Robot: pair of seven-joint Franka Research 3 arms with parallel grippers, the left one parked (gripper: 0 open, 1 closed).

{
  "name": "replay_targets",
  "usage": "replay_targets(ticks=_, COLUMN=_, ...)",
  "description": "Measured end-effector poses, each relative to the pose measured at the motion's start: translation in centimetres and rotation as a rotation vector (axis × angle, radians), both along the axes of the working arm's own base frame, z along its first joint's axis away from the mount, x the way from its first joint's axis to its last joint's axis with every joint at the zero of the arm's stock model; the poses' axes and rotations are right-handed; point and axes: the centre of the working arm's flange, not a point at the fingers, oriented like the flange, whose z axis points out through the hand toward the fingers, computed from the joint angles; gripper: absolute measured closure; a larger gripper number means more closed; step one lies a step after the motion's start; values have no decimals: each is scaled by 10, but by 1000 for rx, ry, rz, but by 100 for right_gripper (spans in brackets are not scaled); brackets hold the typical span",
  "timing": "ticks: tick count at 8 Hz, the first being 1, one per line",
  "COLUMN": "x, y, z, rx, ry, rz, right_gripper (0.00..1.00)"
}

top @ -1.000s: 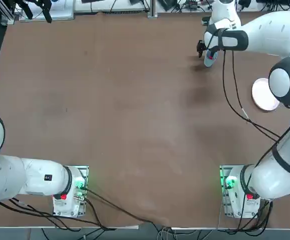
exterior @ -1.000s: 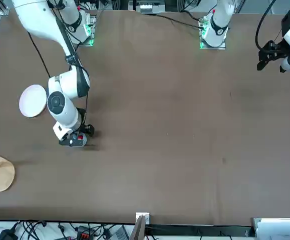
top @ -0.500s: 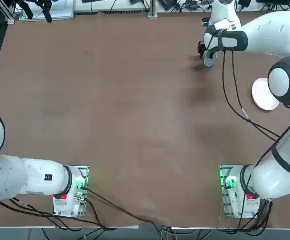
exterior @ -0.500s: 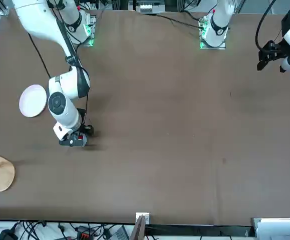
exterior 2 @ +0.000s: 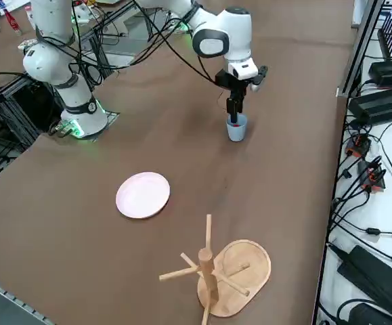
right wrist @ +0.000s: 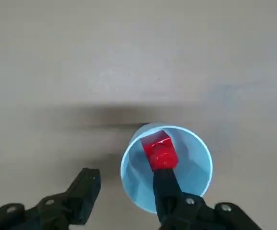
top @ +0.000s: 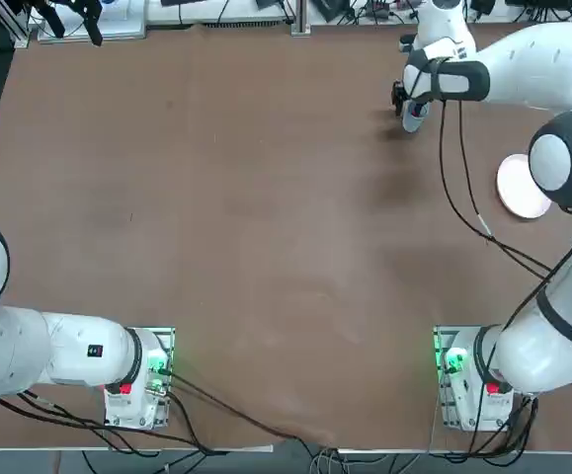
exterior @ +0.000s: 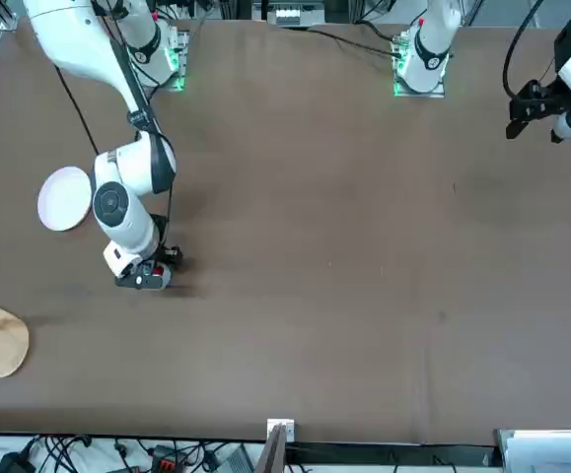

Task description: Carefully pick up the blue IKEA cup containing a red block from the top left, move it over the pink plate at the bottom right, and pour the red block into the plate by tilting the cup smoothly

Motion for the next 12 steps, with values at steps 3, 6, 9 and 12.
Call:
replay_targets(ticks=3, x=0, y=-1, z=0, rx=-1, ry=0, rz=-3, right_gripper=44)
replay_targets(ticks=6, x=0, y=-1, z=0, rx=-1, ry=0, rz=-5, right_gripper=54)
replay_targets(ticks=9, x=0, y=-2, z=0, rx=-1, ry=-1, rz=-23, right_gripper=81)
replay_targets(ticks=12, x=1, y=-3, z=1, rx=0, ry=-5, rz=-32, right_gripper=98)
